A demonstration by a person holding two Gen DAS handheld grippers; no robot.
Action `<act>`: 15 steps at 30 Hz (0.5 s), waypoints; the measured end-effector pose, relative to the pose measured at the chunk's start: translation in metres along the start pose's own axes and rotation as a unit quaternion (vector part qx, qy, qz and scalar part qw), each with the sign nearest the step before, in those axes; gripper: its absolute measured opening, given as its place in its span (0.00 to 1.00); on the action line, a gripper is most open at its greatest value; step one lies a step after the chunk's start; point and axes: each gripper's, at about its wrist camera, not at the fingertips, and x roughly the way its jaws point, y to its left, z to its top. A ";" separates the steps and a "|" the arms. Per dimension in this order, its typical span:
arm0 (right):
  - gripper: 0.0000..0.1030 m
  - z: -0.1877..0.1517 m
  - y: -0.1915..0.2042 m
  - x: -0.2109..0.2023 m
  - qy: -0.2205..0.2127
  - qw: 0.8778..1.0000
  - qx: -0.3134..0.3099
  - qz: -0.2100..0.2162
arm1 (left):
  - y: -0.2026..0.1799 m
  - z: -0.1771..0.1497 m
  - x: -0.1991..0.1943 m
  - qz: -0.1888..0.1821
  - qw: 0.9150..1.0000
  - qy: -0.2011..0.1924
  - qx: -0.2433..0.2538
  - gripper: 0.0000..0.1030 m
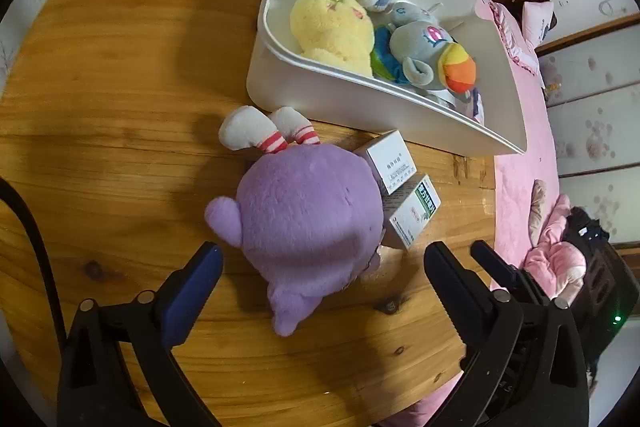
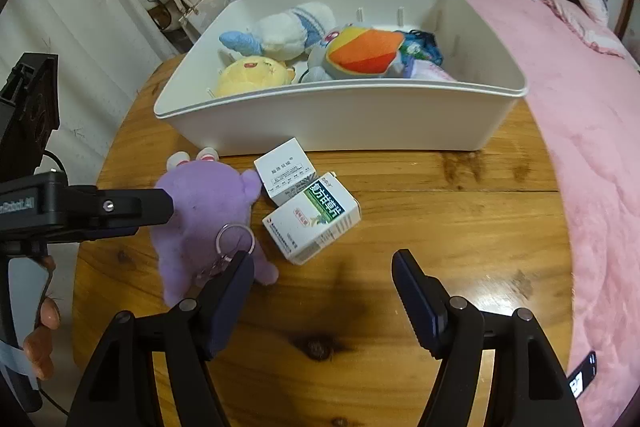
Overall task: Organize objects
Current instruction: 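Grasp the green-labelled medicine box with the right tool while the left tool grasps the purple plush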
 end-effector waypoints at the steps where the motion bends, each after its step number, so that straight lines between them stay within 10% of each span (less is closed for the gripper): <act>1: 0.70 0.002 0.000 0.005 0.001 1.000 -0.003 0.002 | 0.001 0.001 0.002 -0.002 1.000 0.004 -0.004 0.98; 15: 0.70 0.012 0.012 0.051 0.015 0.992 -0.126 -0.006 | 0.008 0.016 0.026 -0.001 0.999 0.041 -0.028 0.98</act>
